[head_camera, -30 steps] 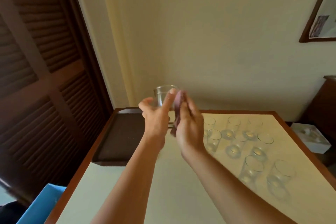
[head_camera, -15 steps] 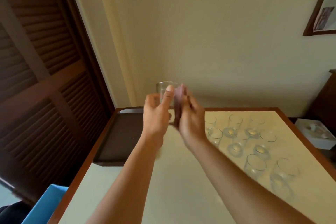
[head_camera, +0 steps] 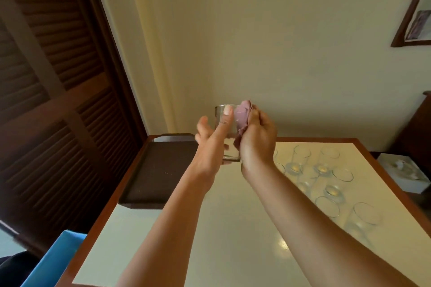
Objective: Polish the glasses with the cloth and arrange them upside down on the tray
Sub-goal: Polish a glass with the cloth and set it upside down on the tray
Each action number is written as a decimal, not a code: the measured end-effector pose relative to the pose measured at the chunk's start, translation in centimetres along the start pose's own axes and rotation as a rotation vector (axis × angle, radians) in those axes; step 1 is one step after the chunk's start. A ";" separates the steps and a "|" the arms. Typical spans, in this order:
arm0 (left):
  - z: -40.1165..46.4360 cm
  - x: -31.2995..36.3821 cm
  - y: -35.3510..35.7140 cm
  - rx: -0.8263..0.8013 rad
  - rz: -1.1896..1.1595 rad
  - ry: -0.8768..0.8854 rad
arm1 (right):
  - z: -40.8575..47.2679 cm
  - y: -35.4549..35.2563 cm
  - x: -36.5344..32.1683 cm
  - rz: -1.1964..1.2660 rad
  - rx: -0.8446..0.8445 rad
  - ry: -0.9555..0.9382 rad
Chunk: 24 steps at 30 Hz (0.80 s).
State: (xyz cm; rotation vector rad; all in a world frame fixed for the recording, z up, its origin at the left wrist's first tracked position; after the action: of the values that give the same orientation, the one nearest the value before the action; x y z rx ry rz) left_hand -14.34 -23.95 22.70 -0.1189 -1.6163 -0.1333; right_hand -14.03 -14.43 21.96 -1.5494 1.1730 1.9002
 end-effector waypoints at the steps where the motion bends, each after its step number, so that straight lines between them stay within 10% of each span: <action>1: 0.0 -0.1 0.1 0.060 -0.039 0.025 | -1.4 -0.4 0.0 -0.002 -0.030 -0.030; 5: 0.3 0.9 -0.3 0.262 -0.168 0.222 | -3.3 -0.4 -0.2 -0.017 -0.170 -0.152; 10: 0.5 0.6 0.3 0.051 -0.066 0.046 | 0.4 0.3 -0.4 -0.033 -0.049 -0.109; 15: 0.5 0.8 0.4 0.333 -0.220 0.202 | -3.5 -1.8 1.7 -0.073 -0.247 -0.249; 24: 2.1 -2.4 1.7 0.262 0.008 0.018 | -0.5 -1.8 1.9 -0.099 -0.104 0.042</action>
State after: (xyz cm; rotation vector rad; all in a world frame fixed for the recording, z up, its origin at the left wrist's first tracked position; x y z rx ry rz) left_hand -16.04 -21.87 20.19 0.0777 -1.6005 0.0844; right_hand -12.89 -14.21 19.51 -1.6773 1.0091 1.8990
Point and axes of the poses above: each hand's wrist, its own z-axis towards the middle knuckle, its own y-axis out of the palm, x = y × z, the point moved 2 cm from there along z, towards the middle knuckle, and after that the axes turned 8 degrees about x, right-handed, at the moved point
